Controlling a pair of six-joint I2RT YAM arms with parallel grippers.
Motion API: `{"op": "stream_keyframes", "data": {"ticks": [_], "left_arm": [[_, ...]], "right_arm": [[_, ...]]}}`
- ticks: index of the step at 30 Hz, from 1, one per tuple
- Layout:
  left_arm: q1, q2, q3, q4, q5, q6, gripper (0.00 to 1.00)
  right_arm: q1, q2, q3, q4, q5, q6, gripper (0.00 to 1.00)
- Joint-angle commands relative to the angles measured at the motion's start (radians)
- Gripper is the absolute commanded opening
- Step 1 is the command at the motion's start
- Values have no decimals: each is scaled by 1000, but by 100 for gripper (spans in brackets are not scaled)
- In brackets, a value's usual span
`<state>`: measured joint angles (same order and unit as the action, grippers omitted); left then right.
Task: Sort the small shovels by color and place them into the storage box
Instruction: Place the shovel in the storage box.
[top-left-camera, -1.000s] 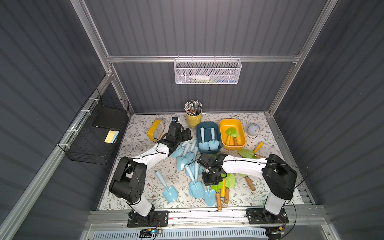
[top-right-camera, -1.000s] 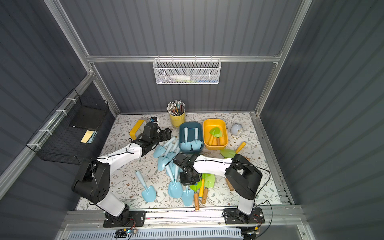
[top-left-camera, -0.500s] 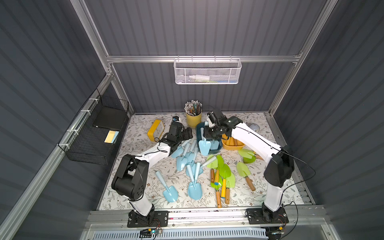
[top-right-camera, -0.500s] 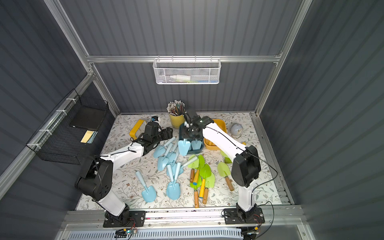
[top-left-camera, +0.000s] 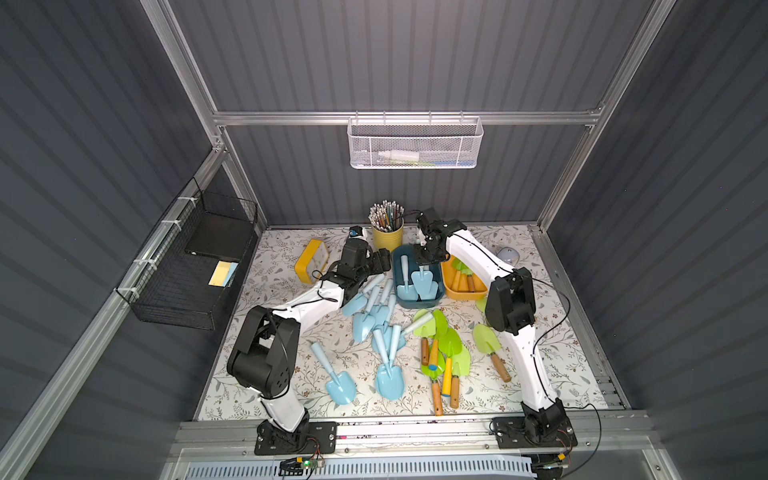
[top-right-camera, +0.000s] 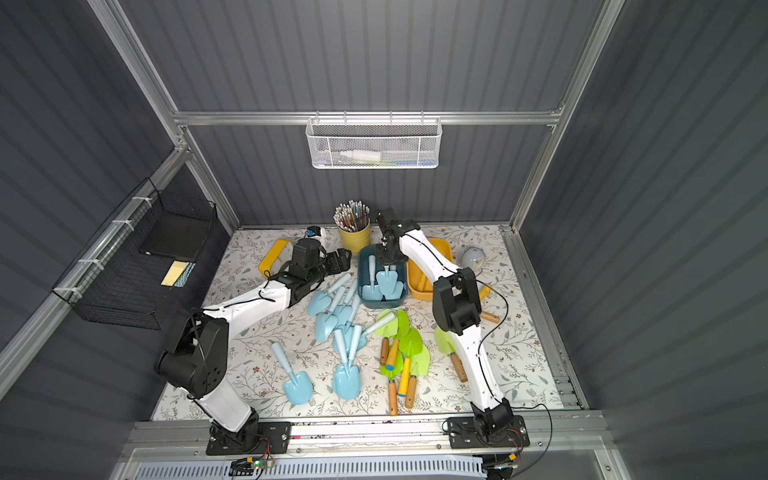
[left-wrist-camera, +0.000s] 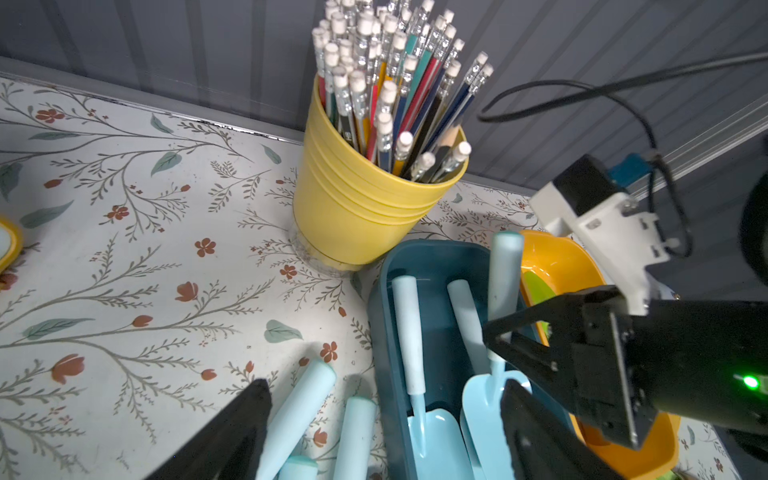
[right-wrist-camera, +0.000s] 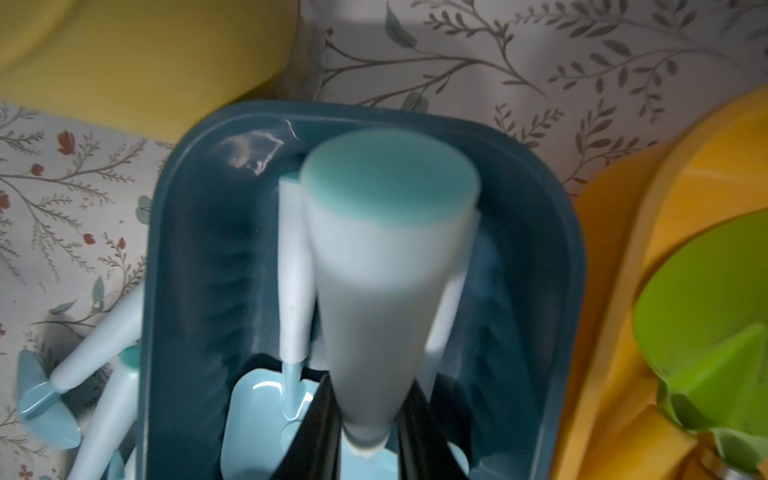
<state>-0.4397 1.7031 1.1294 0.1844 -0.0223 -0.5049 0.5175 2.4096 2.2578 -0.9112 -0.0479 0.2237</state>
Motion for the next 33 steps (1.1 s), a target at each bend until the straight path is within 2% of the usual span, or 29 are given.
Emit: {"op": "stream_keyframes", "data": {"ticks": [1,9,11,21,27,33], "left_arm": [[-11,23,26,-11,13,28,89],[-60,42,39,-27,13,56,89],[-84,47,42,-38,8,62,89],[-198,48,24,-45,13,55,90],[-322,96,58,-63,26,98,90],[-419,180,138,-86,33,133,90]], "right_arm": [[7,-10,-8,41,-83,-12,11],[7,23,-27,29,-150,6,14],[6,20,-35,32,-160,13,22],[1,-103,-37,32,-94,29,45],[-40,-259,-108,22,20,89,46],[-101,-518,-389,117,92,160,46]]}}
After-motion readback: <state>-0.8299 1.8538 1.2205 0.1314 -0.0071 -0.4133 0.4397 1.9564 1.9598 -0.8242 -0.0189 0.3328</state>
